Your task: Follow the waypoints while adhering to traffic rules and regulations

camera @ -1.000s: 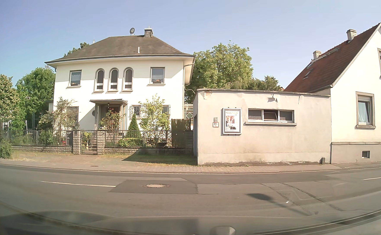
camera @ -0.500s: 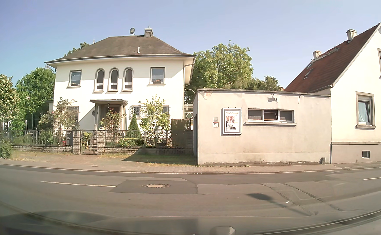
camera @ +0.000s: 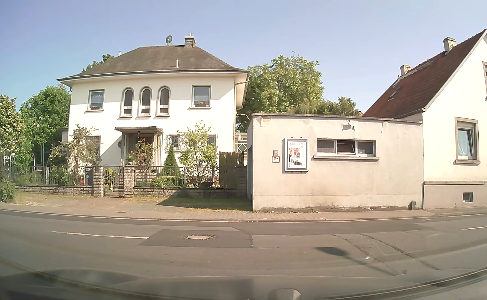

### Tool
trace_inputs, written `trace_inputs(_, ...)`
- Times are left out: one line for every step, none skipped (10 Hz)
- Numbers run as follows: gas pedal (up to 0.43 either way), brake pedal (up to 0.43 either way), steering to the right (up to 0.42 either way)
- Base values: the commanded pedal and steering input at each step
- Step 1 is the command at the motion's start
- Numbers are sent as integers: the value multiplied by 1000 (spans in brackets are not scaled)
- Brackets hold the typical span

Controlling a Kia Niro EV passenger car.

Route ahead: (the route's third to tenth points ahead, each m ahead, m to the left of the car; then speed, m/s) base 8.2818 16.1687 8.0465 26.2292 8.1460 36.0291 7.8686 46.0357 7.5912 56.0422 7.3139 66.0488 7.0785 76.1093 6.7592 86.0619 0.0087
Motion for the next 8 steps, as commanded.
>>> trace_inputs(0,262,-261)
trace_inputs(0,262,-261)
trace_inputs(0,262,-260)
trace_inputs(0,262,-259)
trace_inputs(0,268,-251)
trace_inputs(0,262,-246)
trace_inputs(0,262,-245)
trace_inputs(0,262,-245)
